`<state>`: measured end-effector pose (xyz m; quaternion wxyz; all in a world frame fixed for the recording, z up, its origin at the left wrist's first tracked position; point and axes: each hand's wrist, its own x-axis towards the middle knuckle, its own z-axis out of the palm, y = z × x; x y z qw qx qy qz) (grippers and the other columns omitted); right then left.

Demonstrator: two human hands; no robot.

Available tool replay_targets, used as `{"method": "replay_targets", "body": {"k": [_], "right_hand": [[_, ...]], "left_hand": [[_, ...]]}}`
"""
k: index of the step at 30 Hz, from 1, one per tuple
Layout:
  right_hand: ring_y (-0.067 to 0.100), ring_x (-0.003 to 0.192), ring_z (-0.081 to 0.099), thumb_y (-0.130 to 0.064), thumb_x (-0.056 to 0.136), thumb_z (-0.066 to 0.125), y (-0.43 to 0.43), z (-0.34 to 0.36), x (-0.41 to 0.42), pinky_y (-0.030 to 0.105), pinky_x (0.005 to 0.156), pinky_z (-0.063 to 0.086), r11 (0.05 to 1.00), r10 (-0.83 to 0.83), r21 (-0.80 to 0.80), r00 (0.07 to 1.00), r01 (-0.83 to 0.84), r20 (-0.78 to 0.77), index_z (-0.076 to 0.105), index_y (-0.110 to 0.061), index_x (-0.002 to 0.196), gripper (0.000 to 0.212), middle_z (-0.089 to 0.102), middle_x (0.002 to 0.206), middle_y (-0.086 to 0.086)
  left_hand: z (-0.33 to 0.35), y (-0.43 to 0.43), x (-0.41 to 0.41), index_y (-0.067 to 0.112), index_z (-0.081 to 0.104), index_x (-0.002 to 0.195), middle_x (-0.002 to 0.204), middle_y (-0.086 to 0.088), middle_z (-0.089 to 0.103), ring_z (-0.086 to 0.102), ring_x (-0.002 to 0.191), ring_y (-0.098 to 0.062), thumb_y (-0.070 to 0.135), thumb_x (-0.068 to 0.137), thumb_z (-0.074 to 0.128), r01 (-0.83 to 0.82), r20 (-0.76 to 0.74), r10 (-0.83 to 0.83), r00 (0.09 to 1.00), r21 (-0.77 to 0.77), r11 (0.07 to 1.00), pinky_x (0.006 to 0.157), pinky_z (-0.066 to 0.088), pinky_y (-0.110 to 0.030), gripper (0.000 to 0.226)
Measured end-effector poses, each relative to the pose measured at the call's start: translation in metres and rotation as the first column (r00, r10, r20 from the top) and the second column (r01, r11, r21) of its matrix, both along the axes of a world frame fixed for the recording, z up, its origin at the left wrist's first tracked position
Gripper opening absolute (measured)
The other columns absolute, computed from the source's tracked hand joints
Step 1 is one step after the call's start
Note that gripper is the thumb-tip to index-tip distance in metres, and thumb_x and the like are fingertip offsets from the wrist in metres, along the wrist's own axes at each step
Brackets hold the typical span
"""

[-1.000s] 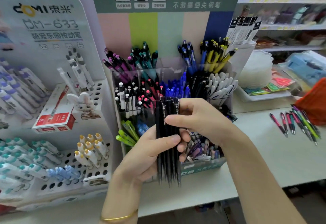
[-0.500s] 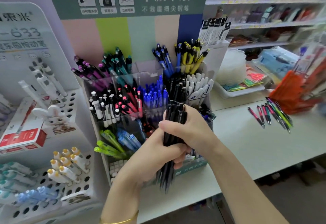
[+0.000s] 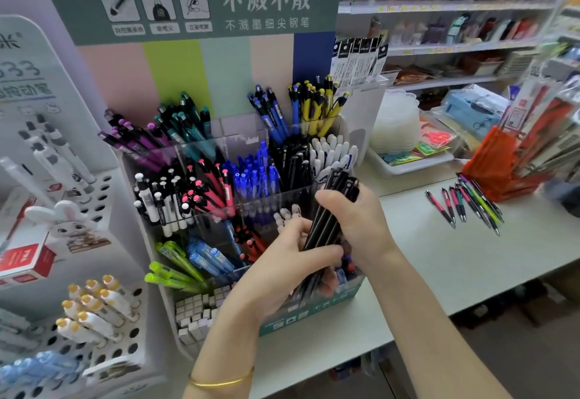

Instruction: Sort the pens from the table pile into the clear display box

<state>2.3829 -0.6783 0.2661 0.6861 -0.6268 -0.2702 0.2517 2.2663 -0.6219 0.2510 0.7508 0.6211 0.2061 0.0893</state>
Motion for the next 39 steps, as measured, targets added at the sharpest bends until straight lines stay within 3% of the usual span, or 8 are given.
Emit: {"method": "replay_targets", "body": {"k": [3, 7, 10, 14, 23, 32, 35, 39], "right_hand": [[0.011, 0.055, 0.051, -0.008, 0.084, 0.066, 0.004, 0.003, 0.013, 0.026, 0.054, 0.044, 0.998, -0.027, 0.051, 0.997, 0.031, -0.079, 0.055, -0.013, 0.075, 0.015, 0.050, 0.057, -0.006], [0.010, 0.044, 0.043, -0.018, 0.076, 0.072, 0.005, 0.012, 0.030, 0.021, 0.040, 0.024, 0.968, 0.245, -0.014, 0.960, -0.249, -0.134, 0.052, -0.012, 0.075, 0.021, 0.048, 0.054, -0.004], [0.012, 0.043, 0.043, -0.008, 0.086, 0.064, 0.009, 0.025, 0.034, 0.019, 0.036, 0.028, 0.977, 0.205, -0.062, 0.978, -0.203, 0.037, 0.052, -0.009, 0.072, 0.019, 0.049, 0.055, 0.000], [0.015, 0.054, 0.051, -0.013, 0.083, 0.067, 0.023, 0.033, 0.045, 0.023, 0.048, 0.040, 0.992, -0.124, 0.045, 0.945, 0.116, 0.302, 0.052, -0.011, 0.065, 0.024, 0.052, 0.057, -0.001], [-0.010, 0.055, 0.049, -0.015, 0.081, 0.070, 0.058, 0.033, 0.047, 0.006, 0.053, 0.035, 0.939, -0.341, 0.160, 0.777, 0.303, 0.529, 0.048, -0.028, 0.063, 0.032, 0.049, 0.059, -0.016], [0.012, 0.063, 0.050, -0.023, 0.072, 0.070, 0.070, 0.030, 0.052, 0.015, 0.059, 0.039, 0.964, -0.261, 0.162, 0.649, 0.209, 0.714, 0.058, -0.012, 0.076, 0.017, 0.054, 0.070, -0.004], [0.019, 0.068, 0.052, -0.019, 0.073, 0.074, 0.073, 0.024, 0.053, 0.027, 0.062, 0.041, 0.977, -0.195, 0.082, 0.657, 0.199, 0.728, 0.053, -0.019, 0.075, 0.021, 0.054, 0.071, -0.003], [0.016, 0.067, 0.051, -0.020, 0.077, 0.073, 0.074, 0.030, 0.058, 0.027, 0.061, 0.040, 0.988, -0.104, -0.008, 0.708, 0.153, 0.698, 0.055, -0.017, 0.071, 0.020, 0.054, 0.068, -0.005]], "left_hand": [[-0.005, 0.002, -0.005, 0.007, 0.048, 0.111, 0.066, -0.003, 0.050, 0.040, 0.047, -0.013, 0.015, 0.094, 0.059, 0.040, -0.026, -0.038, 0.999, 0.089, 0.995, 0.041, 0.033, -0.022, 0.021], [-0.005, 0.008, -0.002, 0.014, 0.047, 0.099, 0.062, 0.002, 0.036, 0.024, 0.047, -0.010, 0.015, 0.098, 0.053, 0.059, -0.025, -0.056, 0.998, 0.123, 0.991, 0.042, 0.023, -0.018, 0.007], [-0.001, 0.011, 0.003, 0.015, 0.048, 0.100, 0.069, -0.011, 0.038, 0.030, 0.049, -0.012, 0.018, 0.095, 0.058, 0.007, -0.042, -0.002, 0.999, 0.122, 0.993, 0.043, 0.027, -0.021, 0.011], [0.005, 0.018, 0.008, 0.025, 0.043, 0.121, 0.103, -0.002, 0.063, 0.066, 0.069, -0.010, 0.022, 0.091, 0.064, -0.278, -0.038, 0.288, 0.957, 0.163, 0.947, 0.057, 0.053, -0.025, 0.037], [-0.001, 0.028, 0.002, 0.023, 0.054, 0.108, 0.104, -0.007, 0.067, 0.064, 0.067, -0.009, 0.013, 0.094, 0.059, -0.511, 0.008, 0.512, 0.859, 0.092, 0.855, 0.052, 0.048, -0.024, 0.018], [-0.001, 0.029, 0.002, 0.023, 0.056, 0.107, 0.102, -0.007, 0.068, 0.064, 0.068, -0.010, 0.014, 0.093, 0.061, -0.502, 0.009, 0.503, 0.864, 0.100, 0.859, 0.053, 0.048, -0.025, 0.018], [-0.001, 0.030, 0.002, 0.023, 0.056, 0.107, 0.101, -0.005, 0.069, 0.064, 0.069, -0.010, 0.014, 0.093, 0.061, -0.502, 0.009, 0.504, 0.864, 0.113, 0.858, 0.053, 0.048, -0.023, 0.017], [-0.001, 0.030, 0.004, 0.021, 0.057, 0.108, 0.097, -0.004, 0.068, 0.064, 0.068, -0.008, 0.013, 0.093, 0.061, -0.498, 0.023, 0.499, 0.866, 0.122, 0.859, 0.053, 0.048, -0.023, 0.017]]}}
